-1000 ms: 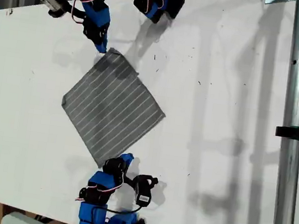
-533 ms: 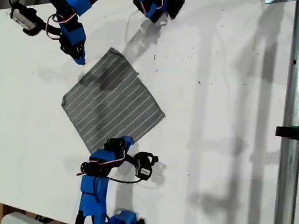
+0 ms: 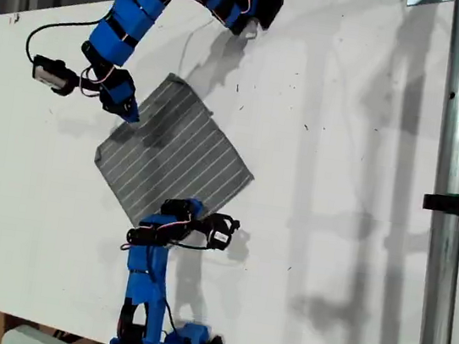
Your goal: Grasp corners of a towel and fold twice.
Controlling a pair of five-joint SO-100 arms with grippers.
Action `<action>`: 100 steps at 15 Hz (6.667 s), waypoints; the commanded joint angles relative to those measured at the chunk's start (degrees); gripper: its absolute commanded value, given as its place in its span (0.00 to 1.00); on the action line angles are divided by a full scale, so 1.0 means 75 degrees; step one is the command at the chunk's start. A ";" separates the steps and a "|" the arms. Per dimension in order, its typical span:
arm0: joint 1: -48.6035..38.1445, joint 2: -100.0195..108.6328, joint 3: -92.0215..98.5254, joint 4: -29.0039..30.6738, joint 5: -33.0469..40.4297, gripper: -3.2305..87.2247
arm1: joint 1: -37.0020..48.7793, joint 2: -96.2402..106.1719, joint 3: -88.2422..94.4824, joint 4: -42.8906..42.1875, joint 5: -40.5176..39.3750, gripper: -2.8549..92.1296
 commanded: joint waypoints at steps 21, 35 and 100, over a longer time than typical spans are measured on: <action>0.0152 0.3715 0.5461 -0.0680 -0.1547 0.00 | -0.2027 0.0867 0.2543 0.0891 0.1957 0.03; 0.1887 0.6199 0.1266 0.4980 -0.0539 0.05 | -0.3387 0.5836 0.0984 0.5684 0.2391 0.03; 0.3516 0.1418 -0.1852 0.4371 0.0504 0.00 | -0.5777 0.2602 0.1336 0.2531 0.1336 0.03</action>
